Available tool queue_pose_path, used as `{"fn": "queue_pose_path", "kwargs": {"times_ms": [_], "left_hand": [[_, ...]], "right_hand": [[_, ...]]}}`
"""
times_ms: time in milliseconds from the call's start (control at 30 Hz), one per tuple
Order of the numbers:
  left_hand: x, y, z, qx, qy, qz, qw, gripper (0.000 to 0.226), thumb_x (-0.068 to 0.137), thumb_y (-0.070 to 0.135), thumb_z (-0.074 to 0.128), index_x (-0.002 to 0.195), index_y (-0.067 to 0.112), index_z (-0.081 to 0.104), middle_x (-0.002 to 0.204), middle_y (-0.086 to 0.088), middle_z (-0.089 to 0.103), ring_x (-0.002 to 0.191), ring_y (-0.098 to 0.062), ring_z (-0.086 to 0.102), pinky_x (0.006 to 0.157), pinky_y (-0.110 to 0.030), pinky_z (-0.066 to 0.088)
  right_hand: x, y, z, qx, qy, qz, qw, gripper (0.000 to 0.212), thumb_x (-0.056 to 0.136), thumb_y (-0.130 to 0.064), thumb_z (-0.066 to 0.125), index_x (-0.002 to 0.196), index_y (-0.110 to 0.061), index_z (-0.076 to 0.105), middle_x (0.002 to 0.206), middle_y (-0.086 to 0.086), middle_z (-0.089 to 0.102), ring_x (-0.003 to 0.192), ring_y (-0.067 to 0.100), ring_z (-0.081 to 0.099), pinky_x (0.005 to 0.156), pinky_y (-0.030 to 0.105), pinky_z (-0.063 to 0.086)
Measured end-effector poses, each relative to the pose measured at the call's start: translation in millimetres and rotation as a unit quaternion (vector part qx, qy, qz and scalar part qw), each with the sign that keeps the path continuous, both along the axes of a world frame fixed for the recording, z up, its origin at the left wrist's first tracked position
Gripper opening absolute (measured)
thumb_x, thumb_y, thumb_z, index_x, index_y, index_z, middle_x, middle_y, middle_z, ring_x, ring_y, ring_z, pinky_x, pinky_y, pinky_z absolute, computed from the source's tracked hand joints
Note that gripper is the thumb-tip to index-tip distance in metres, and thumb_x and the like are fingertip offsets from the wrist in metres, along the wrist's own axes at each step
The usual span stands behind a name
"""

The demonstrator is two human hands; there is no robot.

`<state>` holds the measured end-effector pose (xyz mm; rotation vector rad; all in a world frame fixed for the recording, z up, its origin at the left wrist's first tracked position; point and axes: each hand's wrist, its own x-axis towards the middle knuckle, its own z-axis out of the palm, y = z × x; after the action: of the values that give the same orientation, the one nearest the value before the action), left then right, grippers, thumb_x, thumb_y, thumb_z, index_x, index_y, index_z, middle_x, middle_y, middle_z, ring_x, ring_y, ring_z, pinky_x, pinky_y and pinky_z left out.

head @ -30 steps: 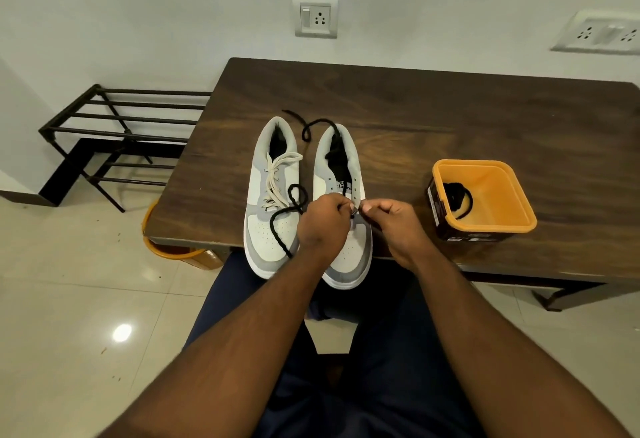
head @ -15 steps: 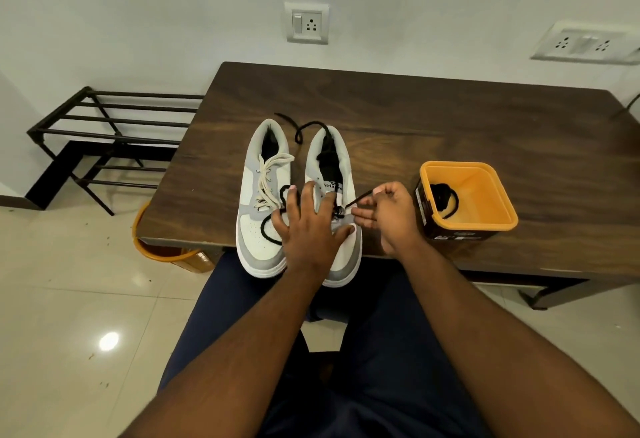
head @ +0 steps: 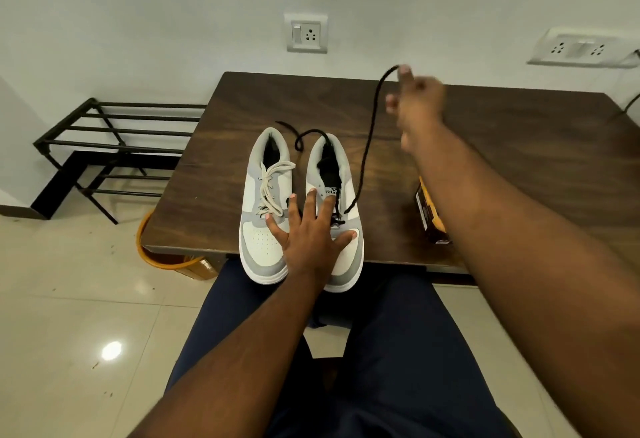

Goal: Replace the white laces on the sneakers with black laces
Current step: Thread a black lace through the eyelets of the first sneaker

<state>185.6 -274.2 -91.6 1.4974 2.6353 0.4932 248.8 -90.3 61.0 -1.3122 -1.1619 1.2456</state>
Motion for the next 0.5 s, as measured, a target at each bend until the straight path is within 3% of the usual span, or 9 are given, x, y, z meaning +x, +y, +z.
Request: {"fn": "queue_pose_path", "kwargs": {"times_ms": [67, 133, 200, 267, 367, 500], "left_hand": [[-0.3, 1.1, 0.7, -0.012, -0.007, 0.003, 1.000, 0.075, 0.083, 0.073, 0.051, 0.147, 0.043, 0.027, 0.161, 0.009, 0.017, 0.150, -0.028, 0.005, 0.107, -0.070, -0.002], [-0.9, 1.0, 1.3, -0.020, -0.011, -0.001, 1.000, 0.073, 0.084, 0.072, 0.050, 0.146, 0.043, 0.025, 0.161, 0.010, 0.016, 0.149, -0.029, 0.004, 0.107, -0.069, 0.002], [-0.8, 0.4, 1.3, -0.020, -0.007, -0.004, 1.000, 0.072, 0.085, 0.071, 0.049, 0.146, 0.043, 0.026, 0.161, 0.010, 0.016, 0.149, -0.029, 0.003, 0.107, -0.068, 0.003], [-0.2, 0.6, 0.7, -0.021, 0.000, -0.005, 1.000, 0.072, 0.085, 0.070, 0.048, 0.147, 0.043, 0.025, 0.161, 0.009, 0.016, 0.149, -0.029, 0.002, 0.107, -0.068, 0.003], [1.1, 1.0, 0.4, -0.023, -0.009, -0.001, 1.000, 0.071, 0.085, 0.069, 0.049, 0.147, 0.043, 0.024, 0.162, 0.009, 0.015, 0.150, -0.028, -0.001, 0.108, -0.069, -0.001], [2.4, -0.4, 1.4, -0.022, -0.022, 0.000, 0.999, 0.071, 0.087, 0.067, 0.050, 0.148, 0.044, 0.021, 0.162, 0.010, 0.011, 0.150, -0.029, -0.003, 0.109, -0.067, 0.002]], "right_hand": [[6.5, -27.4, -48.2, -0.053, -0.107, 0.013, 0.993, 0.044, 0.089, -0.060, 0.053, 0.094, -0.017, 0.060, 0.098, 0.009, 0.068, 0.083, 0.020, 0.062, 0.071, 0.036, 0.049], [15.1, -63.7, -95.6, -0.129, -0.115, 0.019, 0.985, 0.055, 0.089, -0.065, 0.048, 0.084, -0.013, 0.063, 0.088, 0.010, 0.068, 0.076, 0.023, 0.060, 0.073, 0.038, 0.048], [20.2, -98.5, -128.3, -0.190, -0.076, 0.021, 0.979, 0.056, 0.092, -0.057, 0.051, 0.079, -0.004, 0.063, 0.075, 0.010, 0.064, 0.069, 0.022, 0.057, 0.070, 0.037, 0.048], [22.4, -118.7, -147.4, -0.158, -0.071, 0.036, 0.984, 0.050, 0.091, -0.044, 0.061, 0.079, 0.004, 0.064, 0.069, 0.010, 0.062, 0.066, 0.022, 0.056, 0.066, 0.036, 0.048], [17.5, -124.9, -146.1, -0.110, -0.065, 0.059, 0.990, 0.032, 0.084, -0.029, 0.074, 0.072, -0.001, 0.066, 0.064, 0.009, 0.062, 0.061, 0.015, 0.054, 0.060, 0.033, 0.048], [6.3, -111.9, -130.7, -0.112, -0.017, 0.111, 0.987, 0.018, 0.083, -0.003, 0.072, 0.070, -0.004, 0.060, 0.068, 0.011, 0.055, 0.066, 0.017, 0.052, 0.062, 0.029, 0.047]]}}
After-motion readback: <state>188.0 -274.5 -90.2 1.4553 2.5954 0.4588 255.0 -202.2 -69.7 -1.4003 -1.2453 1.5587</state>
